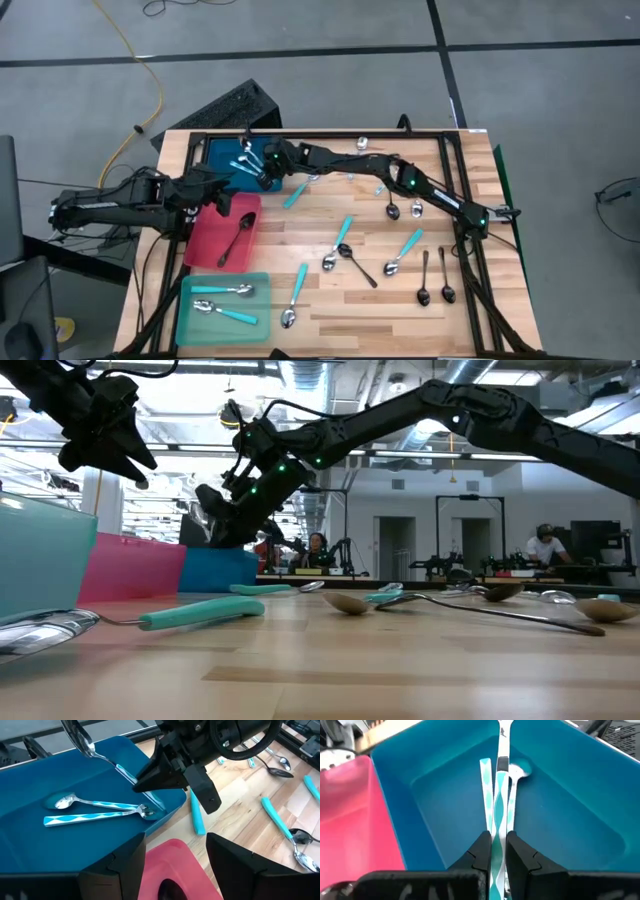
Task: Sort silverware by color (type)
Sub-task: Put the blue patterned spoon into the blue bin
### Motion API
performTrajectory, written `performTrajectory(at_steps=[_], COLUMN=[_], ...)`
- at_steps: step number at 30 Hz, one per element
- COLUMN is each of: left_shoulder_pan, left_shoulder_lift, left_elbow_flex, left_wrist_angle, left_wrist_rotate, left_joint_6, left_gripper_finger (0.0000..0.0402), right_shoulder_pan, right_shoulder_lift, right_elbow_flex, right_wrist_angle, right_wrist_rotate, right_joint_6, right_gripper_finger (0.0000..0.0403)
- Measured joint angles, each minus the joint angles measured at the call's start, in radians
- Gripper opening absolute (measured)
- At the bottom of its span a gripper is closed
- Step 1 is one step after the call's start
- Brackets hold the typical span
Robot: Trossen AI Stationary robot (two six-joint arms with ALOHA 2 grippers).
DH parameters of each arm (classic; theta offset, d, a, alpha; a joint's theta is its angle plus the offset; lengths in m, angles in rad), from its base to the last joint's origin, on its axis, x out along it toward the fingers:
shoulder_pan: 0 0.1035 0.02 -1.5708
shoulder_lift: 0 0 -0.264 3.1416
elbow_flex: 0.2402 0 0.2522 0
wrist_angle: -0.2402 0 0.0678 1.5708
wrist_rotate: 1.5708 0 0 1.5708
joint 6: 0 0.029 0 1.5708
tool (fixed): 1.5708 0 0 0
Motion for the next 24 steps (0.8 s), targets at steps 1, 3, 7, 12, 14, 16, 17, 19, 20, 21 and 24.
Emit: performTrajectory(at_steps=[1, 3, 7, 12, 14, 16, 17, 19, 20, 21, 24], left_shoulder_pan=[0.000, 0.000, 0.000, 0.000, 0.000, 0.000, 0.000, 0.000, 0.000, 0.000, 0.000], left_shoulder_lift=[0.000, 0.000, 0.000, 0.000, 0.000, 0.000, 0.000, 0.000, 0.000, 0.000, 0.000], left_elbow_flex=[0.000, 0.000, 0.000, 0.000, 0.000, 0.000, 0.000, 0.000, 0.000, 0.000, 0.000], left_wrist_angle=[-0.001, -0.001, -0.001, -0.001, -0.002, -0.002, -0.002, -0.002, -0.002, -0.002, -0.002], left_wrist_rotate=[0.000, -0.004, -0.004, -0.007, -0.007, -0.007, -0.007, -0.007, -0.007, -0.007, -0.007], left_joint_6=[0.000, 0.000, 0.000, 0.000, 0.000, 0.000, 0.001, 0.005, 0.009, 0.010, 0.011], left_gripper_finger=[0.0195, 0.0195, 0.0195, 0.0195, 0.0195, 0.0195, 0.0195, 0.0195, 0.0195, 0.0195, 0.0195], right_shoulder_pan=[0.000, 0.000, 0.000, 0.001, 0.005, 0.010, 0.010, 0.011, 0.011, 0.011, 0.011], right_shoulder_lift=[0.000, 0.000, 0.000, 0.017, 0.030, 0.042, 0.043, 0.043, 0.043, 0.043, 0.043], right_elbow_flex=[0.000, 0.000, 0.000, 0.002, 0.000, 0.002, 0.002, 0.002, 0.002, 0.002, 0.002], right_wrist_angle=[-0.001, -0.006, -0.013, 0.000, 0.004, 0.019, 0.015, 0.007, 0.009, 0.005, 0.003], right_wrist_rotate=[0.005, 0.007, 0.008, 0.031, 0.031, 0.039, 0.040, 0.038, 0.038, 0.038, 0.037], right_joint_6=[-0.002, -0.013, -0.021, -0.009, -0.005, -0.008, -0.008, -0.005, -0.006, -0.006, -0.005], right_gripper_finger=[0.0056, 0.0056, 0.0056, 0.0056, 0.0056, 0.0056, 0.0056, 0.0056, 0.0056, 0.0056, 0.0056])
